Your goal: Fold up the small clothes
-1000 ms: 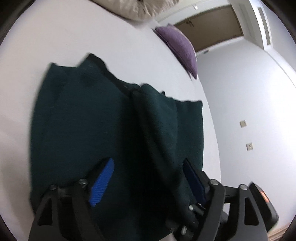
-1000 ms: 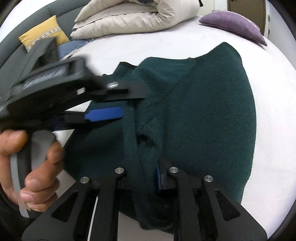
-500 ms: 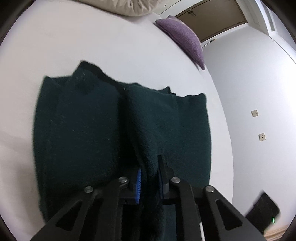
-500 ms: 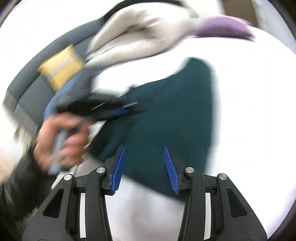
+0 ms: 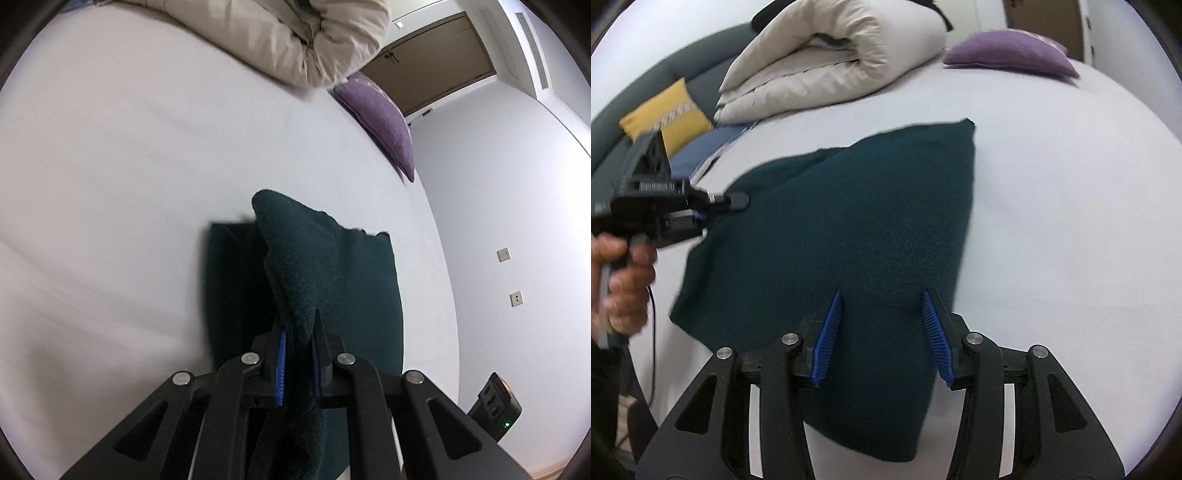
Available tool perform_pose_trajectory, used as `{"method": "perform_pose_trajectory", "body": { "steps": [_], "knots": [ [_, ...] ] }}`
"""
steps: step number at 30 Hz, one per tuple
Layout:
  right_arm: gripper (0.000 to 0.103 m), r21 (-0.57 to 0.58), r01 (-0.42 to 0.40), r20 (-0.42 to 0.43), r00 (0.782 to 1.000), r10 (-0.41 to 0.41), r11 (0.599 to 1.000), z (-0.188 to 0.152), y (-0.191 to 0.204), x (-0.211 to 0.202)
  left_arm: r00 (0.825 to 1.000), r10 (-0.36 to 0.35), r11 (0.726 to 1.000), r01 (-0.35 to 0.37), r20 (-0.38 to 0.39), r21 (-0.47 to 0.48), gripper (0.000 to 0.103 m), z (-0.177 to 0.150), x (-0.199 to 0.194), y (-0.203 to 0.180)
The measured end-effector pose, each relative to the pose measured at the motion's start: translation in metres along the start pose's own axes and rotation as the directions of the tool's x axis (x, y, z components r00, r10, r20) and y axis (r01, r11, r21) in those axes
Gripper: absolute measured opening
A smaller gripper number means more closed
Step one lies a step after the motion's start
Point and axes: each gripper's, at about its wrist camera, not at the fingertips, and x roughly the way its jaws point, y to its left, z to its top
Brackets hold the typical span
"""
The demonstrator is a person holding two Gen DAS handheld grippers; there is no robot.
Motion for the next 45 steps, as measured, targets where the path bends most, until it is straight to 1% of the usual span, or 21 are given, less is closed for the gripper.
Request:
{"method": "perform_pose_trajectory", "body": {
  "steps": [4,7,10,13,15,17,18,20,23,24,25,27,30,31,34,37,39,40,42,44,45],
  "knots": [
    [0.045,-0.054,0.037,-0.016,0.999,-0.038,0.998,-0.010,0.035,0.001,0.999,0.034,0.999,-0.035,-0.033,-0.033,0.012,-0.009,0.013,0.021],
    [0.047,-0.090,0.085,-0.025,0.996,-0.087,0.992,-0.015,0.063,0.018,0.999,0.014,0.996,-0.018,-0.039,-0.090,0.014,-0.019,0.027,0.038],
    [0.047,-0.084,0.080,-0.022,0.996,-0.082,0.993,-0.016,0.055,0.015,0.999,-0.012,0.993,0.008,-0.032,-0.117,0.020,-0.020,0.029,0.043],
    [0.045,-0.070,0.067,-0.030,0.997,-0.070,0.995,-0.015,0.071,0.036,1.000,-0.001,0.993,-0.002,-0.020,-0.119,0.025,-0.022,0.022,0.044],
    [0.045,-0.044,0.050,-0.039,0.998,-0.051,0.998,-0.016,0.070,0.040,0.996,0.079,0.993,-0.076,0.028,-0.088,0.032,-0.025,0.008,0.037],
    [0.046,0.055,-0.025,-0.034,0.999,0.027,0.998,-0.013,0.064,0.032,0.973,0.192,0.981,-0.191,0.129,-0.021,0.033,-0.032,-0.014,0.020],
    [0.046,0.094,-0.080,-0.011,0.997,0.081,0.992,-0.014,0.060,0.026,0.965,0.204,0.978,-0.209,0.164,0.010,0.033,-0.034,-0.021,0.013],
    [0.046,0.169,-0.186,0.038,0.983,0.182,0.968,-0.013,0.053,0.014,0.962,0.180,0.975,-0.202,0.203,0.092,0.033,-0.040,-0.027,-0.006],
    [0.046,0.277,-0.385,0.045,0.920,0.389,0.880,-0.012,0.043,0.020,0.973,0.165,0.957,-0.198,0.163,0.212,0.033,-0.050,-0.005,-0.028],
    [0.046,0.305,-0.409,0.021,0.906,0.423,0.860,-0.014,0.040,0.030,0.973,0.186,0.954,-0.211,0.135,0.211,0.033,-0.053,0.007,-0.025],
    [0.046,0.323,-0.405,-0.008,0.903,0.430,0.855,-0.018,0.037,0.037,0.972,0.199,0.953,-0.222,0.124,0.208,0.032,-0.057,0.013,-0.020],
    [0.032,0.399,-0.377,-0.082,0.893,0.442,0.836,-0.036,0.023,0.064,0.965,0.219,0.942,-0.248,0.145,0.226,0.028,-0.066,0.020,-0.015],
    [0.029,0.462,-0.464,0.001,0.852,0.523,0.756,-0.062,0.000,0.066,0.956,0.230,0.923,-0.273,0.180,0.272,0.027,-0.077,0.018,-0.016],
    [0.029,0.462,-0.484,0.020,0.843,0.537,0.743,-0.069,-0.004,0.063,0.954,0.234,0.916,-0.280,0.186,0.288,0.027,-0.079,0.017,-0.016],
    [0.029,0.425,-0.500,0.022,0.839,0.544,0.755,-0.074,-0.007,0.059,0.946,0.256,0.899,-0.309,0.201,0.311,0.028,-0.083,0.013,-0.018],
    [0.030,0.409,-0.483,-0.021,0.844,0.537,0.775,-0.072,-0.007,0.049,0.932,0.283,0.883,-0.345,0.225,0.318,0.031,-0.089,-0.003,-0.018],
    [0.039,0.388,-0.478,-0.023,0.850,0.527,0.788,-0.061,-0.013,0.037,0.923,0.275,0.886,-0.352,0.268,0.302,0.035,-0.086,-0.018,-0.018],
    [0.042,0.365,-0.487,0.007,0.853,0.521,0.793,-0.043,-0.013,0.034,0.920,0.265,0.891,-0.347,0.288,0.292,0.037,-0.080,-0.024,-0.021],
    [0.058,0.342,-0.511,0.068,0.851,0.521,0.788,-0.020,-0.015,0.023,0.919,0.249,0.896,-0.339,0.306,0.288,0.041,-0.062,-0.023,-0.032],
    [0.060,0.351,-0.531,0.088,0.839,0.537,0.771,0.006,-0.013,0.028,0.913,0.248,0.877,-0.354,0.323,0.326,0.041,-0.046,-0.014,-0.052],
    [0.060,0.346,-0.553,0.093,0.824,0.558,0.758,0.026,-0.009,0.040,0.912,0.254,0.864,-0.364,0.323,0.348,0.041,-0.038,-0.007,-0.061]
  ]
}}
